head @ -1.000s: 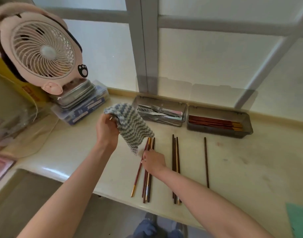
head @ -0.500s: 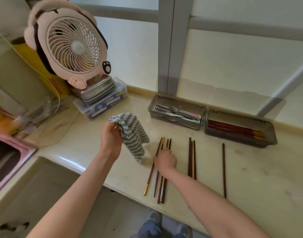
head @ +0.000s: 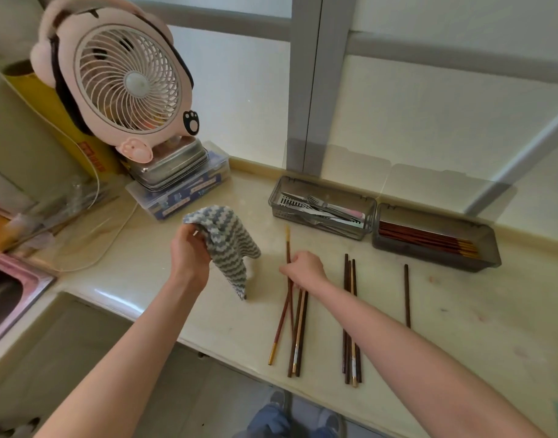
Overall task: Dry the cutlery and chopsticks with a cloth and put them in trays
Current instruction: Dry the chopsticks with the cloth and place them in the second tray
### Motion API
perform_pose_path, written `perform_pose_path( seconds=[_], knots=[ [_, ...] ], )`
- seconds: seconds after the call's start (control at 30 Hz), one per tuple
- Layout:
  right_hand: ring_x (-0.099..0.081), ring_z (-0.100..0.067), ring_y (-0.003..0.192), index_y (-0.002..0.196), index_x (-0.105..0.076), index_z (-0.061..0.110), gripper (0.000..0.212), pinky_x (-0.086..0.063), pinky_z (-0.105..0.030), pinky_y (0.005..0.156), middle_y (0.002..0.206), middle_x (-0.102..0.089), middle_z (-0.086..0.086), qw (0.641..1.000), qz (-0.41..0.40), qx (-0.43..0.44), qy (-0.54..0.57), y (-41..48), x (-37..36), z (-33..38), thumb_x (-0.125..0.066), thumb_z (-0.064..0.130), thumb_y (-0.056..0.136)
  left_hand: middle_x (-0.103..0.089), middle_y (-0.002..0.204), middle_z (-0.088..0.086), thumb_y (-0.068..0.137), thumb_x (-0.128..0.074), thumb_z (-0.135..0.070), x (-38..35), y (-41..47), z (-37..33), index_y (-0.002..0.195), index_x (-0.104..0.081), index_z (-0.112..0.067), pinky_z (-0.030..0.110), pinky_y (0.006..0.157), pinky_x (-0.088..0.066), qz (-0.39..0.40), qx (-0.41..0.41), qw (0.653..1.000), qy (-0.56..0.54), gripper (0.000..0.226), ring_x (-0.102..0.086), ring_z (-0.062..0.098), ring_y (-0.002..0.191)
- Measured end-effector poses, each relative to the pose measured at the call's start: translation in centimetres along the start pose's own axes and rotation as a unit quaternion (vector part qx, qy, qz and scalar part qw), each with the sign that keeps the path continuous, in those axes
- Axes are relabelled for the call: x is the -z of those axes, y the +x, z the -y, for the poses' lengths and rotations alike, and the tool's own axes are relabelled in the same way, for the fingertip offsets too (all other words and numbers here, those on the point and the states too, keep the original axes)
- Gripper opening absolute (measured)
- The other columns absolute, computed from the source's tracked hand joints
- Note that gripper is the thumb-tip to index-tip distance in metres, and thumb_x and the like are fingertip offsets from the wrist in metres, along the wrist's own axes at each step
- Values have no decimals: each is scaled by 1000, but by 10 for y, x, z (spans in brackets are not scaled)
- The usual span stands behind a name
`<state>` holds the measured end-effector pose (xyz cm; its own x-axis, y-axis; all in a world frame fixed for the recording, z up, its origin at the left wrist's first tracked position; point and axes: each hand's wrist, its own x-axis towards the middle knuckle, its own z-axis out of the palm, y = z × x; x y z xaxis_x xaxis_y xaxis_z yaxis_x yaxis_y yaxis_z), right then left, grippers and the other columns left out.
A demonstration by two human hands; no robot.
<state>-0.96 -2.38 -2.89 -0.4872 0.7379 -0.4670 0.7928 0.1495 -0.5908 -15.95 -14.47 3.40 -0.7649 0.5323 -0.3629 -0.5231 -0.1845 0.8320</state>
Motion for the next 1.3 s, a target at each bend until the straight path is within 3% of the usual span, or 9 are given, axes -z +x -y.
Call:
perform_pose_path(
  seconds=[0.1, 0.3, 0.63, 0.77, 0.87, 0.93, 1.0, 1.1, 1.3],
  knots=[
    [-61, -33, 89, 89, -54, 15, 10, -42, -32, 68, 95, -63, -15, 960, 27, 202, -190, -7, 4, 13, -56, 12, 79, -65, 86, 1, 94, -28, -19, 6, 6, -7, 88, -58, -16, 30, 76, -45, -56, -7, 997, -51, 31, -59, 18, 83],
    [-53, -35, 98, 117, -52, 4, 36, -40, -39, 69, 111, -47, -19, 773, 135, 426, -451, -16, -31, -24, -49, -8, 83, -62, 89, 5, 94, -30, -17, 7, 3, -5, 80, -55, -15, 30, 74, -47, -81, 11, 995, -57, 28, -59, 20, 83],
    [-53, -33, 88, 115, -51, 2, 29, -45, -41, 71, 103, -54, -19, 722, 107, 523, -439, -19, -33, -38, -48, -3, 87, -56, 66, 1, 90, -27, -14, 8, -2, 13, 78, -53, -14, 28, 64, -39, -22, 48, 997, -63, 29, -49, 17, 68],
    [-48, -17, 54, 95, -45, 12, 19, -48, -29, 46, 81, -52, -7, 764, 13, 591, -259, -17, 1, -17, -52, 5, 78, -64, 84, 9, 75, -35, -16, 10, -1, 12, 82, -67, -10, 34, 78, -42, 50, 61, 995, -66, 33, -56, 22, 82],
    [-49, -21, 49, 88, -47, 8, 9, -45, -29, 44, 75, -52, -7, 853, -156, 496, -36, -18, 30, 7, -52, 6, 81, -72, 91, 11, 77, -32, -14, 4, -1, 15, 77, -76, -7, 38, 84, -44, 118, 74, 990, -39, 45, -60, 25, 90],
    [-55, -23, 51, 86, -52, 4, 6, -49, -31, 48, 69, -56, -8, 920, -107, 328, 184, -19, 53, 24, -58, 2, 84, -72, 95, 8, 90, -24, -13, -5, -3, 19, 93, -71, -7, 37, 81, -43, 172, 77, 982, 18, 48, -60, 23, 89],
    [-56, -23, 44, 85, -51, 3, 12, -48, -31, 40, 62, -57, -12, 915, 30, 213, 342, -22, 77, 31, -59, -5, 83, -71, 89, 4, 93, -27, -13, -21, -7, 23, 100, -64, -7, 33, 77, -42, 226, 76, 966, 100, 38, -59, 19, 82],
    [-61, -23, 44, 83, -51, 3, 15, -50, -27, 42, 64, -60, -16, 902, 102, 175, 382, -27, 97, 25, -59, -10, 82, -69, 95, 8, 97, -37, -8, -49, -17, 28, 108, -61, -2, 30, 80, -47, 298, 66, 917, 257, 28, -63, 19, 85],
    [-52, -11, 62, 83, -61, 11, 23, -40, -23, 55, 73, -58, -2, 931, 18, 131, 339, -28, 107, 6, -59, -10, 77, -68, 90, 8, 94, -51, -12, -94, -34, 34, 93, -62, -5, 24, 72, -52, 338, 5, 820, 462, 13, -65, 16, 84]
  ],
)
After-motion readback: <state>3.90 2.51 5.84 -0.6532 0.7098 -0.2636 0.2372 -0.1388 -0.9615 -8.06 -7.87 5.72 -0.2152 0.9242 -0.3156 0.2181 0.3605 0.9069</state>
